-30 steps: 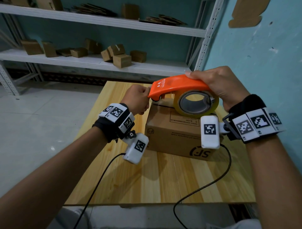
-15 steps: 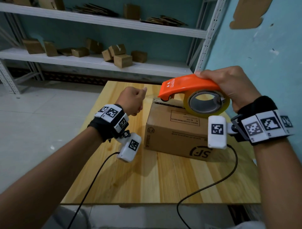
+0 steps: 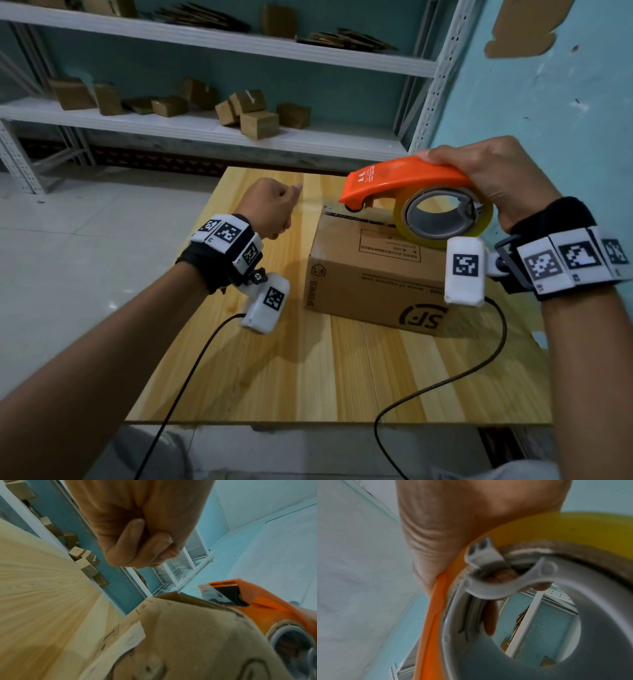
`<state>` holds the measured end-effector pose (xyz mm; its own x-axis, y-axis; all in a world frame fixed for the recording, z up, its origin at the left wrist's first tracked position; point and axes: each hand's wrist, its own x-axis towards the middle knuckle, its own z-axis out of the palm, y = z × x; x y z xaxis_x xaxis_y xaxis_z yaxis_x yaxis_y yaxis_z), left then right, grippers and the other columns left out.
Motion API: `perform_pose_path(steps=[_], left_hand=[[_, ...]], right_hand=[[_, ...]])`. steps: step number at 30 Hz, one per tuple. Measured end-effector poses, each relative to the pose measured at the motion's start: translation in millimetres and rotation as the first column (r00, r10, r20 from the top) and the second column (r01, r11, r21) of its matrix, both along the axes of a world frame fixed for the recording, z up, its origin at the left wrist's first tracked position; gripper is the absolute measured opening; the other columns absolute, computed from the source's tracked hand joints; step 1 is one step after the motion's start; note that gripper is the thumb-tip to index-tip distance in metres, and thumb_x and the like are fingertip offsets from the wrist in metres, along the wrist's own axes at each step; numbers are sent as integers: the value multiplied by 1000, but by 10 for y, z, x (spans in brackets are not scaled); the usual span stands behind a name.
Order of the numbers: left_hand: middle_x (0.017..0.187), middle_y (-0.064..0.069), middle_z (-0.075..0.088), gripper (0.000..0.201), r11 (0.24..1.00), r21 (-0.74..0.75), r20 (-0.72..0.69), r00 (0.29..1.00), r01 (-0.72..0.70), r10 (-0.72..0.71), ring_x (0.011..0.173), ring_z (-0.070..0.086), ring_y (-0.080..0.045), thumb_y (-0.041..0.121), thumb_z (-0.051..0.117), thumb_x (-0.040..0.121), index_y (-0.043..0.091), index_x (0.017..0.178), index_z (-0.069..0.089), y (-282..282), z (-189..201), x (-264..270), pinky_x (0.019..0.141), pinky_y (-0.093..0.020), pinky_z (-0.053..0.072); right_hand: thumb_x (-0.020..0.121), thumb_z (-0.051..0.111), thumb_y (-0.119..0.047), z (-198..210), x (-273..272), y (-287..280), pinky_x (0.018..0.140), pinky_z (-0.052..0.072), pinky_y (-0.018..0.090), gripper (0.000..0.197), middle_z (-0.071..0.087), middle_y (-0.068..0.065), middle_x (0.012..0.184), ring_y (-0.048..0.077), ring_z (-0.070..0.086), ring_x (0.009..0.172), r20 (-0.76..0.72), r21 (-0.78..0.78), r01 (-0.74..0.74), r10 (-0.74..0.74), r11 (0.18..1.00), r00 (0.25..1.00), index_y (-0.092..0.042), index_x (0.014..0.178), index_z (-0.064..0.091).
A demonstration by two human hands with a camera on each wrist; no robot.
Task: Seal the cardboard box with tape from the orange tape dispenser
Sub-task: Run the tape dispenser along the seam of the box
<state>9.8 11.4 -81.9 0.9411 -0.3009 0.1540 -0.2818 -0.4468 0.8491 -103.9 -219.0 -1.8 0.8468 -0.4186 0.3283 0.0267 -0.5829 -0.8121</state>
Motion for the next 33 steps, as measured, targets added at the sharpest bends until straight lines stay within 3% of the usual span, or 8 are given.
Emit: perform_pose_path(steps=[4,9,13,20,24,29,33], left_hand=[[45,1,43,51,1000,16,0,1000,-3,3,37,38,-12,36,41,101,13,55,45,6,-11,-15,44,-24,36],[48,0,44,51,1000,15,-14,1000,6,-6,39,38,-14,36,40,101,12,58,47,27,-12,-11,45,-24,36],[49,-1,45,48,1000,24,-14,1000,-7,7,41,40,-14,37,40,101,8,64,53,43,-17,-1,46,-25,38],[46,0,44,51,1000,25,-30,999,-12,13,37,37,-11,36,41,101,12,56,46,59,-71,26,44,-23,35],[43,2,43,53,999,49,-30,1000,-9,10,34,36,-9,37,41,101,13,54,44,73,-140,40,42,-22,35],[45,1,45,51,996,87,-22,1000,7,-5,35,37,-11,38,38,102,12,59,46,65,-218,43,43,-24,36],[47,-1,47,49,995,103,-8,1000,10,-10,39,39,-15,38,36,102,8,66,50,53,-258,50,44,-24,36]], right_hand=[[79,77,-46,-2,-16,13,68,46,26,47,70,13,77,16,61,61,-26,-7,-12,12,1000,1000,0,88,75],[78,77,-46,-7,-38,-13,66,45,25,39,67,6,67,12,58,55,-38,-8,-6,6,1000,999,-8,75,72],[79,76,-47,-13,-40,-38,66,45,27,47,68,10,73,16,60,61,-37,-15,-1,1,1000,999,-1,89,75],[79,76,-46,-54,-7,-27,73,49,28,45,73,19,85,18,64,67,-96,-26,-33,30,999,995,-2,89,76],[80,75,-47,-62,23,-19,69,47,25,54,70,24,83,15,60,61,-115,-66,-51,43,997,992,6,90,73],[78,75,-50,-64,50,-6,68,45,25,42,68,2,62,8,61,55,-144,-68,-57,47,996,989,-8,74,74],[79,74,-50,-71,47,0,67,45,24,45,67,5,66,7,60,54,-137,-91,-58,45,994,989,-5,78,74]])
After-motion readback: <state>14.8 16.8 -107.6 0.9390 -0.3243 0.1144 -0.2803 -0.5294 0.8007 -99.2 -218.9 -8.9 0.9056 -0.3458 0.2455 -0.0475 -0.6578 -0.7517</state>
